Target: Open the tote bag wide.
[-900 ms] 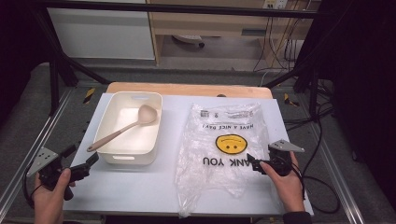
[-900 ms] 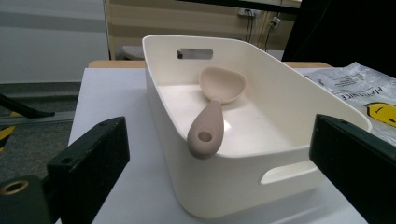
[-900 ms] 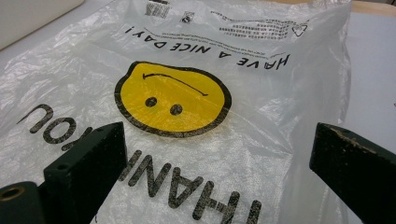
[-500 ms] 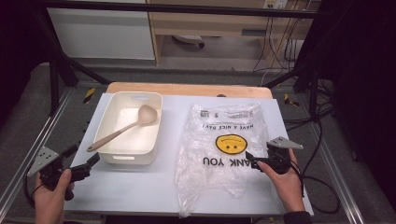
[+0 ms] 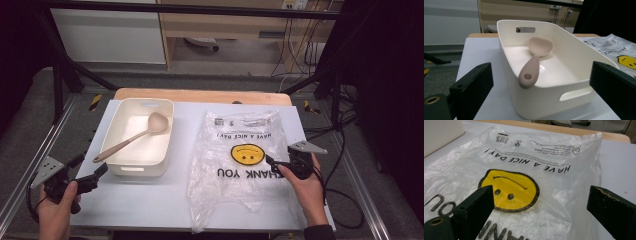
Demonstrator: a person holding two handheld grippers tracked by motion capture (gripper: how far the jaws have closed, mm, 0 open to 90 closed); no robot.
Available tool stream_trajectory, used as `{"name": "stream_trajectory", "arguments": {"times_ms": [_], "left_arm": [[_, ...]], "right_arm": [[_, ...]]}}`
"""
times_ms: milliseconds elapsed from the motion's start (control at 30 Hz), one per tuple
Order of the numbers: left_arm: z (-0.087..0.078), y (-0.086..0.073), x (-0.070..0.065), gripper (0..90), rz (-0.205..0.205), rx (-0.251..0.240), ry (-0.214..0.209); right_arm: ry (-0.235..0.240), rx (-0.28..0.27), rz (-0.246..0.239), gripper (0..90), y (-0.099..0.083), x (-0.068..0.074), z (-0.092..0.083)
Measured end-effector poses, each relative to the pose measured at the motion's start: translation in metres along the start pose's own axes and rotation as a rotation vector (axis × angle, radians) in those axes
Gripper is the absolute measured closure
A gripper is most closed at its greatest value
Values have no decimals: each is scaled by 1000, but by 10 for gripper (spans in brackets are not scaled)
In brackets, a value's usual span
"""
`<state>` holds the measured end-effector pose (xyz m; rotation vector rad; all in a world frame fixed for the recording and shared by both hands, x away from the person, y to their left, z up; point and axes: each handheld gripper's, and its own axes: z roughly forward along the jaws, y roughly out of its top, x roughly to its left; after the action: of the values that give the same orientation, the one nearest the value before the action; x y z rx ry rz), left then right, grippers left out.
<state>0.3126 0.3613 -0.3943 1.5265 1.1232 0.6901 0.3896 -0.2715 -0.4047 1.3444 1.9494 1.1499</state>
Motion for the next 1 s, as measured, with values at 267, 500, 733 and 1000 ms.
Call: {"name": "stream_trajectory", "arguments": {"times_ms": [267,500,733,1000], "left_arm": [[0,0,-1,49,-2,-9,5],[0,0,-1,49,-1,-5,7],[0,-1,-1,49,-1,0,8],[1,-2,-2,49,0,10,15]], "right_arm": [[-74,55,0,233,6,-28,25],[-125,123,3,322,2,-42,48],[-134,132,-14,316,13,-51,65],[-150,136,24,342,15,-66,83]]}}
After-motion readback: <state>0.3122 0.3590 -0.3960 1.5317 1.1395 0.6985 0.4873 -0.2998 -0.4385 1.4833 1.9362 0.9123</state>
